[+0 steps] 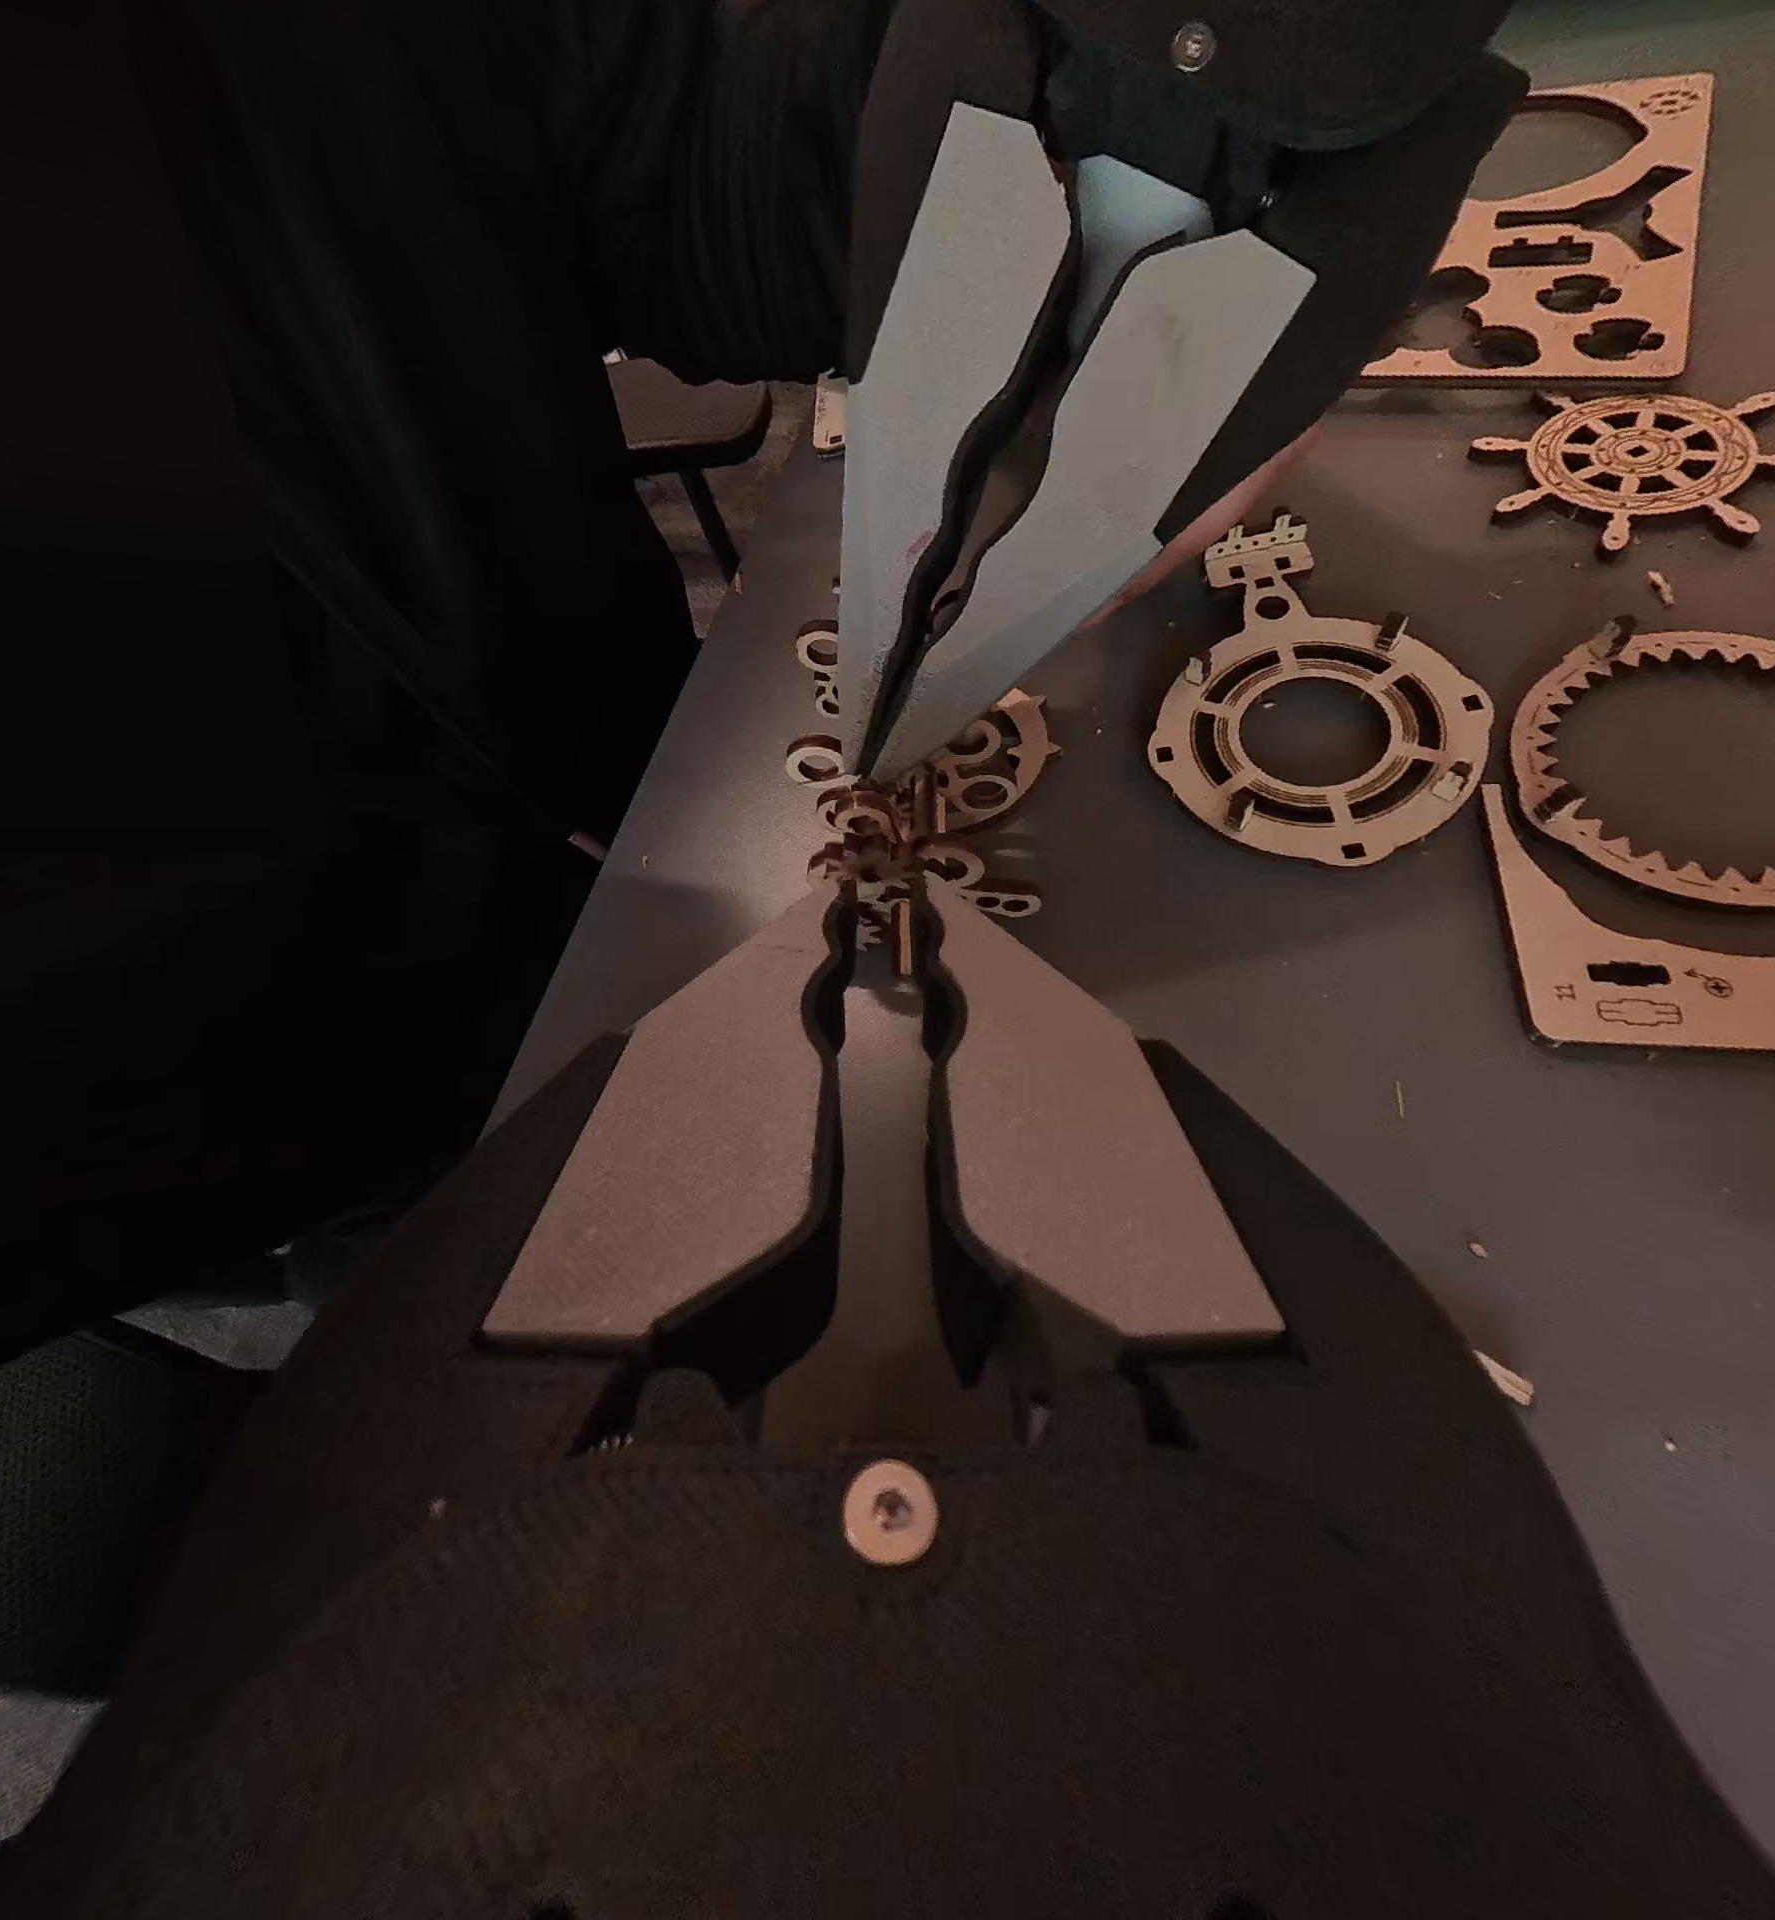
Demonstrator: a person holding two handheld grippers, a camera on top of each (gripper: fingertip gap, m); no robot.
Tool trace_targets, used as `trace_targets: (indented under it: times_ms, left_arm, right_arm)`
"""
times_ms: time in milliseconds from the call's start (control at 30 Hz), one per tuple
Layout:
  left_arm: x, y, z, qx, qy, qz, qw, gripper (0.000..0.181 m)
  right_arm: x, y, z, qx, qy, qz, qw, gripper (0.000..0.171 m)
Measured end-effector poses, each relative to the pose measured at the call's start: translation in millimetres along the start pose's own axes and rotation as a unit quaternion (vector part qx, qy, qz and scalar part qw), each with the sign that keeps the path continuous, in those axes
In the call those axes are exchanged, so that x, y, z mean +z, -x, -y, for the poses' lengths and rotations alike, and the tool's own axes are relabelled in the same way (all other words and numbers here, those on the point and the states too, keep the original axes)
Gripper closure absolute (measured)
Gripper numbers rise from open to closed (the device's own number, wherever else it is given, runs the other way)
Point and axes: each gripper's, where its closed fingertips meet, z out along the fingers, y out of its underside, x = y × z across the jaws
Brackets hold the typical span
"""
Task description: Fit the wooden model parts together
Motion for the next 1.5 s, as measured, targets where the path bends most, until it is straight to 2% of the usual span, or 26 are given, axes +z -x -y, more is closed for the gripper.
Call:
trace_targets:
  times_ms: [467, 900, 1267, 1500]
  left_arm:
    - [1.6, -2.6, -0.4, 0.040, -0.001, 0.002, 0.999, 0.181]
    - [1.2, -1.4, 1.1, 0.042, 0.003, 0.019, 0.999, 0.181]
    - [-1.1, 1.2, -0.2, 0.018, -0.002, 0.015, 1.000, 0.181]
    - [-1.8, 2.6, 0.0, 0.020, -0.004, 0.020, 1.000, 0.181]
  right_arm:
    - [3.4, 3.9, 0.1, -0.007, 0.008, 0.003, 1.000, 0.166]
    - [5.1, 2.0, 0.4, 0.024, 0.014, 0.011, 1.000, 0.169]
    - [2.0, -1.4, 1.1, -0.028, 0.004, -0.027, 0.999, 0.167]
    - [0.2, 0.7, 3.8, 0.005, -0.011, 0.001, 1.000, 0.162]
